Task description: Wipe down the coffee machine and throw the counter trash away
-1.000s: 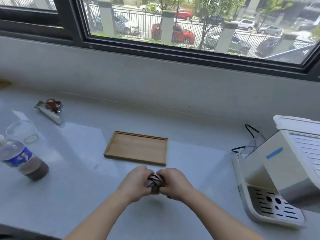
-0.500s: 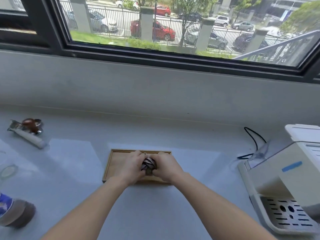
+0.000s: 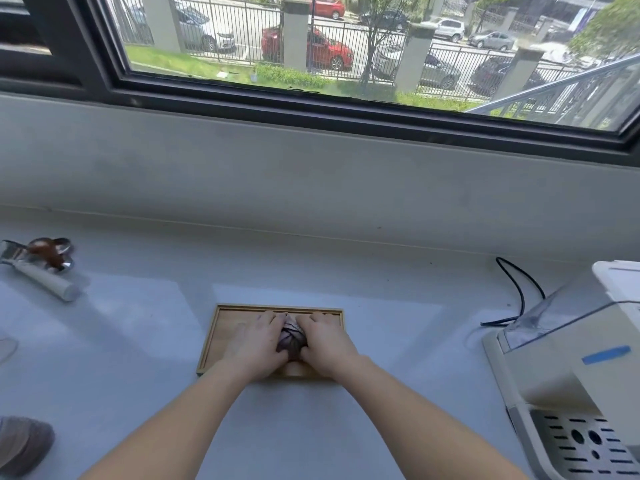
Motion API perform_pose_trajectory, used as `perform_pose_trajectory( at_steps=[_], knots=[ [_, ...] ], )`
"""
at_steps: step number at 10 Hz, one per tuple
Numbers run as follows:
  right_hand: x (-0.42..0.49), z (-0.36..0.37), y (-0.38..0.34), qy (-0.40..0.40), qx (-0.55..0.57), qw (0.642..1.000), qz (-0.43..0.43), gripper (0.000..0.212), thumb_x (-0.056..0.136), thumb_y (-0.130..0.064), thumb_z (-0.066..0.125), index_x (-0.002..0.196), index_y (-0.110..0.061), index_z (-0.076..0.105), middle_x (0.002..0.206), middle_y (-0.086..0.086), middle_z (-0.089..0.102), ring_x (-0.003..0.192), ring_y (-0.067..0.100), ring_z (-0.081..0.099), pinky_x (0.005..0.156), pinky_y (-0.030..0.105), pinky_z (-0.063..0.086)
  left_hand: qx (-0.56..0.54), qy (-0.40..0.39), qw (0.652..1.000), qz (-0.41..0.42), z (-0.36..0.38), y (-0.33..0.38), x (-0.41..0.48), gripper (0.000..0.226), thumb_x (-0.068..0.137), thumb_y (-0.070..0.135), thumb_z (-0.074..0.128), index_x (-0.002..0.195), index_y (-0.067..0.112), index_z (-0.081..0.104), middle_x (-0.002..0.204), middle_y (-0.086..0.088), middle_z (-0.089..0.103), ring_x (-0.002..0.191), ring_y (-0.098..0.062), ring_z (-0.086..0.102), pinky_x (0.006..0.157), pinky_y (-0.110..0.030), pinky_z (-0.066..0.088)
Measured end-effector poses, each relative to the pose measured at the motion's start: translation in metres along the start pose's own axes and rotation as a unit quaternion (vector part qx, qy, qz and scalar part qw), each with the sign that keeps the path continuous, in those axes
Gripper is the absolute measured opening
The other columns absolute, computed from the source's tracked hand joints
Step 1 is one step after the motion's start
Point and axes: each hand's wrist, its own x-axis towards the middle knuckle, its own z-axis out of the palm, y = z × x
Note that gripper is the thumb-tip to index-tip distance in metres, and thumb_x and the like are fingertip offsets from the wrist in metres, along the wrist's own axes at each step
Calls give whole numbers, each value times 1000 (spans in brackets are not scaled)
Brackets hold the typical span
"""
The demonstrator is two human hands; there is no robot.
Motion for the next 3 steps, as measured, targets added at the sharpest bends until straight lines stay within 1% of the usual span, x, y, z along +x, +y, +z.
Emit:
perform_pose_trajectory(
  at_steps=[1, 2, 3],
  knots=[
    [-4, -10, 2, 0, 8, 1000, 1, 38, 84, -19, 58, 121, -12, 53, 125, 14, 53, 118, 35, 45, 98, 41, 40, -7, 21, 1000, -10, -12, 5, -5, 56, 72, 54, 46, 122, 30, 48, 117, 1, 51, 114, -24, 47, 87, -42, 46],
    [-6, -22, 6, 30, 12, 999, -7, 42, 86, -21, 57, 127, -13, 52, 127, 12, 52, 119, 34, 43, 98, 41, 42, 15, 45, 999, -2, -25, 7, -6, 54, 79, 51, 48, 127, 26, 45, 124, 1, 48, 119, -23, 44, 88, -42, 46],
    [-10, -38, 9, 51, 12, 999, -3, 44, 92, -29, 56, 132, -14, 50, 129, 11, 52, 121, 32, 42, 99, 40, 42, 57, 68, 996, -11, -37, 15, -8, 61, 83, 47, 46, 139, 25, 37, 137, 0, 44, 126, -23, 40, 95, -41, 41]
  ],
)
